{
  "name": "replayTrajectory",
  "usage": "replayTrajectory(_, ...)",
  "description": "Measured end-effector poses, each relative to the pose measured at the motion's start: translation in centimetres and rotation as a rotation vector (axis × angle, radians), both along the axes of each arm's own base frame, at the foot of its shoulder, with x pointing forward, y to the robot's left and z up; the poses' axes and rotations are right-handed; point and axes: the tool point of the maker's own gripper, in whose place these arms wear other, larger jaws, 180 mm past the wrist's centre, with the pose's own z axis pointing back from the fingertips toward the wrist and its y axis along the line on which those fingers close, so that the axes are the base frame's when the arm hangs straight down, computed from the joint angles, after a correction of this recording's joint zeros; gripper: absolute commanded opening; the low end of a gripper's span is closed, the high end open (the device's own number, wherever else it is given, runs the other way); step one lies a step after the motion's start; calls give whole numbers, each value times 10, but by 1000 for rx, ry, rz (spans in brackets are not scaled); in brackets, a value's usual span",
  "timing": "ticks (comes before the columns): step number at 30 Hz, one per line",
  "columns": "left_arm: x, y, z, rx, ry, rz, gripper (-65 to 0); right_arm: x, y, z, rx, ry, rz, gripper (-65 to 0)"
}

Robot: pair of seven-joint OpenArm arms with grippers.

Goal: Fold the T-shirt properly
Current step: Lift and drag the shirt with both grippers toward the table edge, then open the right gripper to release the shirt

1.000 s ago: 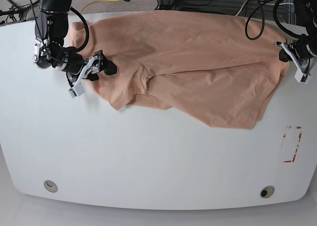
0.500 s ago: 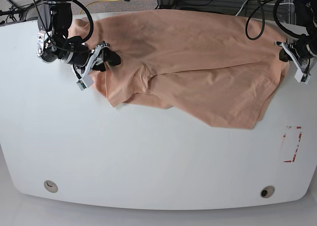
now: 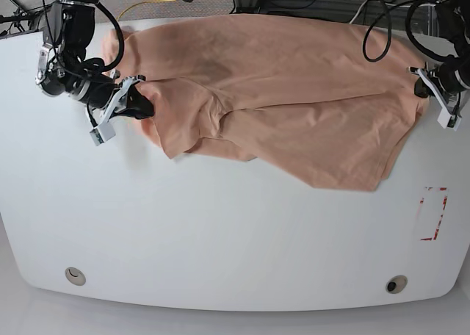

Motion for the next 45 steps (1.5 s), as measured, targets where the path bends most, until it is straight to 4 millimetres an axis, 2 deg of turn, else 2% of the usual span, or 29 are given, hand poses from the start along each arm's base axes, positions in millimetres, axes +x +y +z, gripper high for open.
replayTrajectory(4,15,-3,12,22,-52,-50,-650,11,-21,22,-68,-51,-20,-650)
replayTrajectory(9,45,-14,38,19,-161,-64,-650,32,-34,47,-119,-126,-4,-650)
replayTrajectory(16,60,-17,49,13,-199,-64,-650,46,-41,61,-152,-165,0,-650)
replayTrajectory(19,63,-16,52,22,-195,-62,-650,61,-46,82,-171,-224,3,-650)
replayTrajectory(21,72,-14,60,29,-222,-58,-650,70,-53,96,-192,-261,-1,-650)
replayTrajectory(23,92,-18,81,19,-300,-62,-650,84,-64,112,-202,-293,-14,-650)
replayTrajectory(27,121,-30,112,-16,-416,-64,-650,108,-73,128,-252,-304,7,-650)
replayTrajectory(30,139,-38,133,-39,-488,-64,-650,124,-71,156,-243,-368,34,-650)
replayTrajectory(32,152,-44,148,-48,-529,-62,-650,139,-78,178,-234,-406,21,-650)
replayTrajectory(34,165,-55,165,-57,-576,-85,-650,151,-85,189,-260,-412,12,-650)
replayTrajectory(36,178,-69,186,-85,-639,-118,-650,160,-88,210,-303,-438,28,-650)
replayTrajectory(38,186,-74,203,-90,-684,-124,-650,168,-90,225,-320,-458,34,-650)
replayTrajectory(40,194,-67,222,-54,-715,-99,-650,179,-93,251,-335,-496,26,-650)
replayTrajectory(41,196,-65,228,-46,-727,-87,-650,182,-93,257,-341,-504,29,-650)
replayTrajectory(43,199,-69,237,-62,-763,-89,-650,183,-92,267,-361,-518,48,-650)
replayTrajectory(45,199,-75,236,-79,-769,-104,-650,180,-87,273,-323,-535,68,-637)
